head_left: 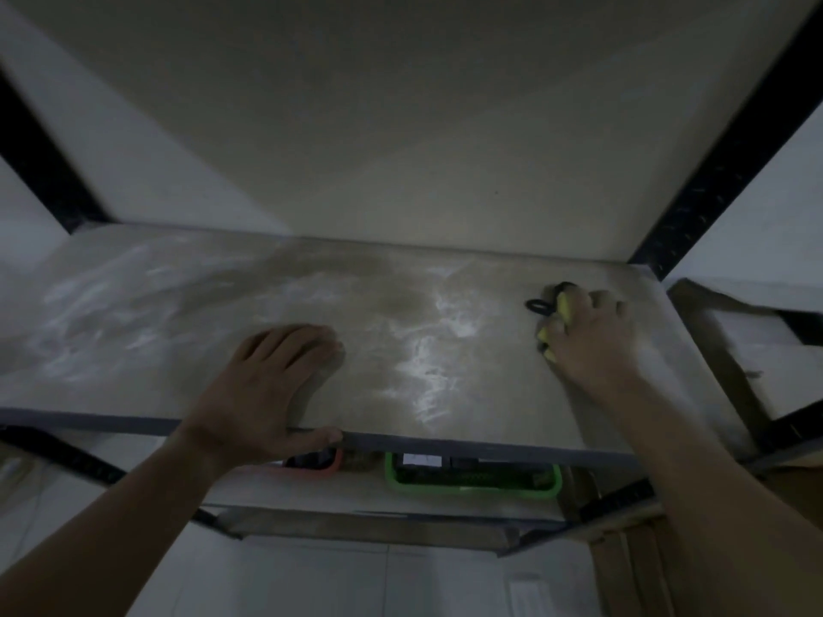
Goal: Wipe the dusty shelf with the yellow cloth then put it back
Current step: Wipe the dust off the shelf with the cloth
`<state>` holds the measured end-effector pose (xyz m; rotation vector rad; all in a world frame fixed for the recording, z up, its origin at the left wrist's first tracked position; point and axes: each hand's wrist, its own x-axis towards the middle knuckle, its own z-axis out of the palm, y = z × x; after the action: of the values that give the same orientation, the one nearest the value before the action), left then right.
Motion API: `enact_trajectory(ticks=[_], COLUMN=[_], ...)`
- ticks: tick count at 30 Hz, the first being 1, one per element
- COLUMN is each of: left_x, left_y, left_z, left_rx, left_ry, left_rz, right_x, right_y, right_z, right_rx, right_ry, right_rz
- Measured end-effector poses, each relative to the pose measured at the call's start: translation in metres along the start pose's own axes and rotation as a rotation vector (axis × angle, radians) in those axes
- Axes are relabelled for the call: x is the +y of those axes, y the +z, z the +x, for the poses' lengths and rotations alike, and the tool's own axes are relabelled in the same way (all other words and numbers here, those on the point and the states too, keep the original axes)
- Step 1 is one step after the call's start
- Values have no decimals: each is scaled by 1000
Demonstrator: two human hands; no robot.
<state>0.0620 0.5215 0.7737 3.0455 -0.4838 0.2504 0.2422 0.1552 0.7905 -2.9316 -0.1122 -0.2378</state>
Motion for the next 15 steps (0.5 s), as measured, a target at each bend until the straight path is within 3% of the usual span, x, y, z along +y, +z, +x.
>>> enact_trajectory(ticks=[3, 7, 9, 11, 13, 15], left_x=[0, 2, 2, 1, 1, 0], left_y=[-1, -2, -3, -3, -1, 0], left_z=[1, 2, 2, 2, 1, 0], left_rx=[-18, -19, -21, -22, -18, -16], left_ry=[7, -4, -3, -1, -4, -9], left_rz=[4, 5, 3, 6, 5, 1], right_x=[-57, -100, -85, -46, 2, 35], right_y=[12, 24, 9, -9, -31, -40], right_z=[-20, -38, -25, -7, 7, 3], right_rx=[29, -105, -106, 46, 65, -70], right_ry=[-211, -542, -519, -426, -328, -343], right_rz=[11, 151, 265, 233, 25, -263])
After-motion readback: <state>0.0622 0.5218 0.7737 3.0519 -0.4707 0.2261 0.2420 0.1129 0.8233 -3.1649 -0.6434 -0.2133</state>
